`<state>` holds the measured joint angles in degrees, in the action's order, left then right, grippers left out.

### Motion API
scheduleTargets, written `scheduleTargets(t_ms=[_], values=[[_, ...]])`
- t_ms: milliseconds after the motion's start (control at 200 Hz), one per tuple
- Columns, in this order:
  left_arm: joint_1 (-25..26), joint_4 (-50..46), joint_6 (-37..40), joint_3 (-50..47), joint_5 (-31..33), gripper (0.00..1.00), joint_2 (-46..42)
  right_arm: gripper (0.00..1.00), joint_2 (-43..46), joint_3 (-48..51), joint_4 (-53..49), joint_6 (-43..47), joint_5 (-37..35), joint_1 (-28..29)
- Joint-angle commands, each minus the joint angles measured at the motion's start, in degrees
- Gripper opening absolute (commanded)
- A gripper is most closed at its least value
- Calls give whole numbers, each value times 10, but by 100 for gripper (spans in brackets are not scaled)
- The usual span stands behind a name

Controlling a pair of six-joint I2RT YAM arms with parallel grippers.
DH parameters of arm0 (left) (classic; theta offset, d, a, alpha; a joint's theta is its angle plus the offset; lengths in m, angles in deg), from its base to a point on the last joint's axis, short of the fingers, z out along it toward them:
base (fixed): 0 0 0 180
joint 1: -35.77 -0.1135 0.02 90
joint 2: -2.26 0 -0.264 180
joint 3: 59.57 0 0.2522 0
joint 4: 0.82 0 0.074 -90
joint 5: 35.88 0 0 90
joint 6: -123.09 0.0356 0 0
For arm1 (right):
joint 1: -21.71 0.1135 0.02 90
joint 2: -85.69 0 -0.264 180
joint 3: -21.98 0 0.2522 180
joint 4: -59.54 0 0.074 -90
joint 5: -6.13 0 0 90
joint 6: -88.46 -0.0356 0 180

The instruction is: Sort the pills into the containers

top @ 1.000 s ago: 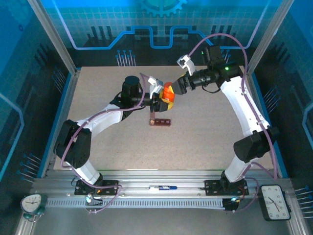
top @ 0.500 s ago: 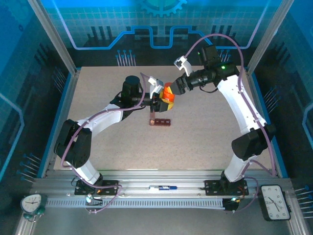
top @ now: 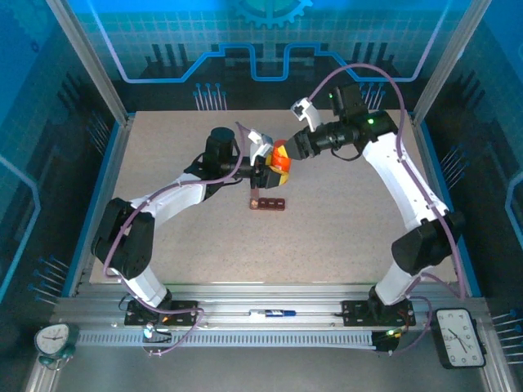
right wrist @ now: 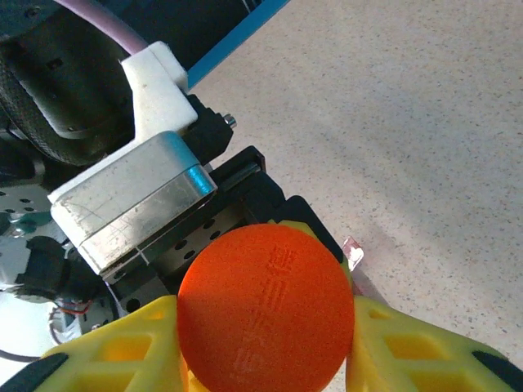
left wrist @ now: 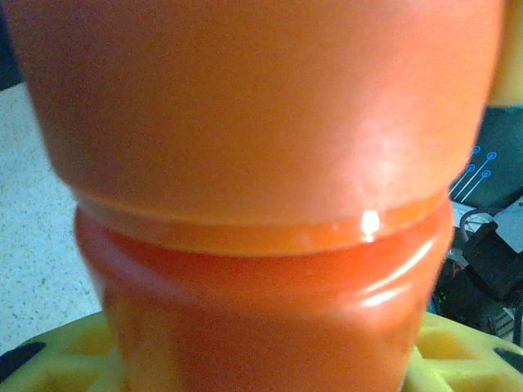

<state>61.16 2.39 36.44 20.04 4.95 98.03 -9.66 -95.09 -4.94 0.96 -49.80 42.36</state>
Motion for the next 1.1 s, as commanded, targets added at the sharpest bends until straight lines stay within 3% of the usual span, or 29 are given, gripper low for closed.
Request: scheduleTargets(t_ms=[0,270,385,605,856,1096], values=[[4,65,-3,17,5,15,-8,39,31,70,57,-71,-23,31],[4,90,-18,10,21,15,-5,41,70,161,171,-197,-101,67],[4,86,-14,9,22,15,-6,54,77,147,172,-199,-104,61],[3,86,-12,7,21,15,-8,81,143,143,175,-179,-41,10],[3,92,-19,10,12,15,-11,89,240,275,278,-153,35,-44],[3,88,-26,13,-1,15,-17,93,228,348,377,-173,75,-50]])
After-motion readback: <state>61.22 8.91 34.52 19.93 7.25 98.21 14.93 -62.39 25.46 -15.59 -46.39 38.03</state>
